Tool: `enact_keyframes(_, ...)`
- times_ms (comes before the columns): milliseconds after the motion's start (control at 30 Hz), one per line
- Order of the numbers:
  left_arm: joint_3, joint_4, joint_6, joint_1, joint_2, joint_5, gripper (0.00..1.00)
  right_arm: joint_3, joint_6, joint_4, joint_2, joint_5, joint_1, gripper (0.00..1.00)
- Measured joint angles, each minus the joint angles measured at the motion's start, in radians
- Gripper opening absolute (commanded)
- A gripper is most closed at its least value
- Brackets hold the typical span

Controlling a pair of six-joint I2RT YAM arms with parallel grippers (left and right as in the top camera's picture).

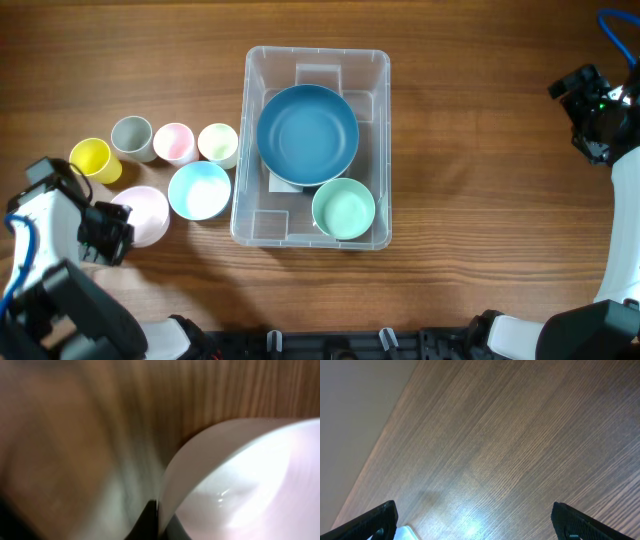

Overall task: Pack container
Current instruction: 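Reach the left gripper to the pink bowl and grasp its rim, then carry the pink bowl with the left gripper into the bin's lower right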

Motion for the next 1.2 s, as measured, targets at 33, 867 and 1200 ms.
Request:
enact_keyframes(33, 0.014, -0.039, 0.000, 0.009, -0.028, -0.007, 0.04, 0.000, 0.000, 0.000, 0.000, 0.000, 0.000, 1.00)
enact_keyframes(867, 0.270, 0.055, 0.076, -1.234, -0.109, -0.087, 0.04, 0.000, 0.000, 0.000, 0.000, 0.000, 0.000, 1.00)
enact_keyframes(1200, 0.280, 0.088, 0.085, -1.298, 0.059, -0.031, 0.62, 0.000, 0.000, 0.000, 0.000, 0.000, 0.000, 1.00)
